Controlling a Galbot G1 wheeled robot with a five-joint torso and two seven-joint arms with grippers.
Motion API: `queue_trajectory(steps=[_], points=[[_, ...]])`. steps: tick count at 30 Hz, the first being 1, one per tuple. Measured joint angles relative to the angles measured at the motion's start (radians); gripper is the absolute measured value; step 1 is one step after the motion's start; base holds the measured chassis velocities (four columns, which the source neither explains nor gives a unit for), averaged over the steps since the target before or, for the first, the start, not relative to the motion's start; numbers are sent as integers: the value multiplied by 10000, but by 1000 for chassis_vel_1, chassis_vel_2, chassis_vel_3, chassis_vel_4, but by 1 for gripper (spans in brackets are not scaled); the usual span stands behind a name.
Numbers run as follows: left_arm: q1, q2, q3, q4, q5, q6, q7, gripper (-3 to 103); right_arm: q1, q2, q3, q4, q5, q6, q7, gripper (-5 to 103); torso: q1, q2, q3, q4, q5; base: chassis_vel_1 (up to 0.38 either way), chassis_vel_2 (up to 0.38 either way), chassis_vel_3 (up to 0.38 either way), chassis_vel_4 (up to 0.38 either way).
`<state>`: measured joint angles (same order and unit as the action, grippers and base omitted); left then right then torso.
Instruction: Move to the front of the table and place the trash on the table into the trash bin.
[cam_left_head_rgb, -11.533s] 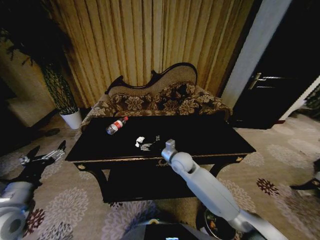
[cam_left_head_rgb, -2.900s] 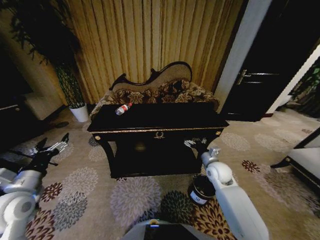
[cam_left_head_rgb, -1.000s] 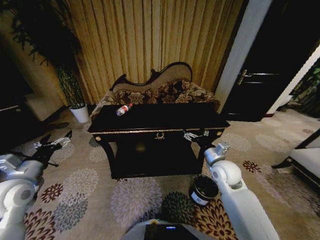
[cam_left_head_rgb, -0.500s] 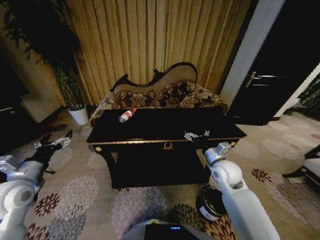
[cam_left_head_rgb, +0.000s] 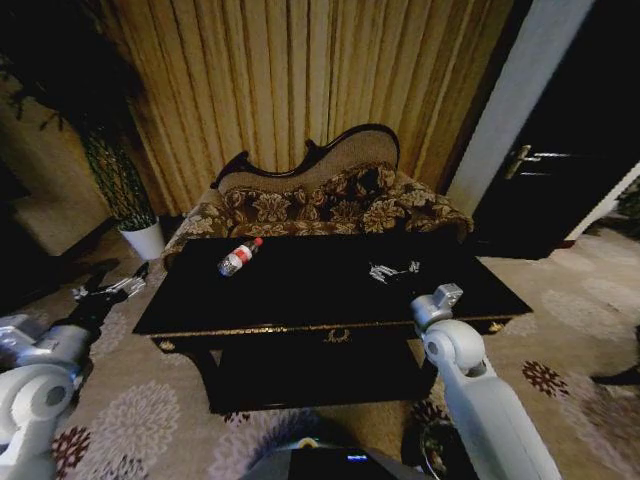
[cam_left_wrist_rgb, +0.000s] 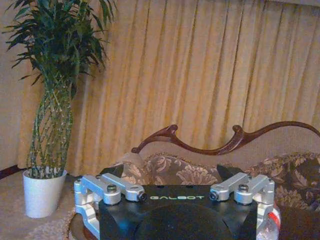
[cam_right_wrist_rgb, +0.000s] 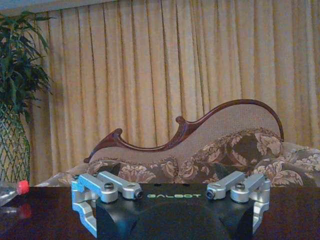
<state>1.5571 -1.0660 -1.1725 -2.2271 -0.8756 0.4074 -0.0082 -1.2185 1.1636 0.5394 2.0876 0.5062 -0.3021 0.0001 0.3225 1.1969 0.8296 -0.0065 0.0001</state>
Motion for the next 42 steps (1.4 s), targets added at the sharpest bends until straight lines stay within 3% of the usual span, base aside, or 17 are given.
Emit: queue_trajectory(steps=[31,34,42], points=[[-70,-124,283,-54,286,-162,128,100,110,-10,-112,-235,-329,236,0,100,-10,5,-3,1,-4,-27,-35,35,33],[-249,135,353,138,209,-132,-20,100,149,-40,-128,-259,-330,236,1,100,-10,5,-3,1,0,0,0,0,0],[-1571,1642,1241,1061,-636,438,-1074,100,87,-62,-45,-266,-331,267,0,100,-9,5,-3,-4,-3,0,0,0,0]])
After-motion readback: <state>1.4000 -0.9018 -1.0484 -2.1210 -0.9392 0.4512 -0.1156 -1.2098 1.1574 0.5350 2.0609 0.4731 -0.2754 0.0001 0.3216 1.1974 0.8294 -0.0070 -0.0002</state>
